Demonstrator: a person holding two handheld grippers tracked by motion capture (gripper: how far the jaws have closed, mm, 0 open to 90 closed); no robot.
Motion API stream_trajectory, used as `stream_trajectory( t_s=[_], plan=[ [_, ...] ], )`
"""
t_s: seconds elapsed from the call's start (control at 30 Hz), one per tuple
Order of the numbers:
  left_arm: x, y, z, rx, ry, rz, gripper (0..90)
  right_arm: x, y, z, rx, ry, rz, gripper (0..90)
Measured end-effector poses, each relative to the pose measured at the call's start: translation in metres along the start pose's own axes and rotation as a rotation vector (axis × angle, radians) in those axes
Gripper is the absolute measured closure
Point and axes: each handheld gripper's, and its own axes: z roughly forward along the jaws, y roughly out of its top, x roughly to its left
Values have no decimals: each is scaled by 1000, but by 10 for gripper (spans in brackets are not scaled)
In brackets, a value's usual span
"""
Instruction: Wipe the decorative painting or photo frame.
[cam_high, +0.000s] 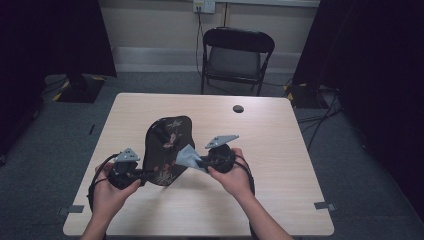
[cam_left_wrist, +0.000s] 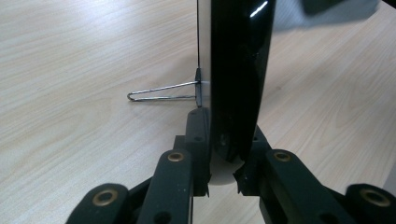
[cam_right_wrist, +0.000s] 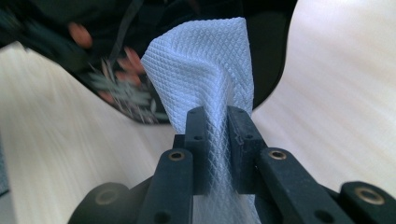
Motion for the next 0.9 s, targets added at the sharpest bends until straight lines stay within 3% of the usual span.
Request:
stream_trajectory(
  t_s=[0.27, 0.43, 0.53, 0.7, 0.9],
  plan=[
    [0, 0, 0, 2, -2, 0, 787, -1, 45, -40, -99, -10, -17, 802],
    [0, 0, 0, 1, -3, -1, 786, 3, 71, -56, -143, -22, -38, 802],
    [0, 0, 0, -1, -1, -2, 786, 8, 83, -57, -158, -27, -55, 801],
    [0, 0, 0, 0, -2, -1, 787, 13, 91, -49, -180, -11, -39, 800],
    [0, 0, 0, 0, -1, 2, 787, 14, 89, -37, -143, -26, -45, 800]
  ],
)
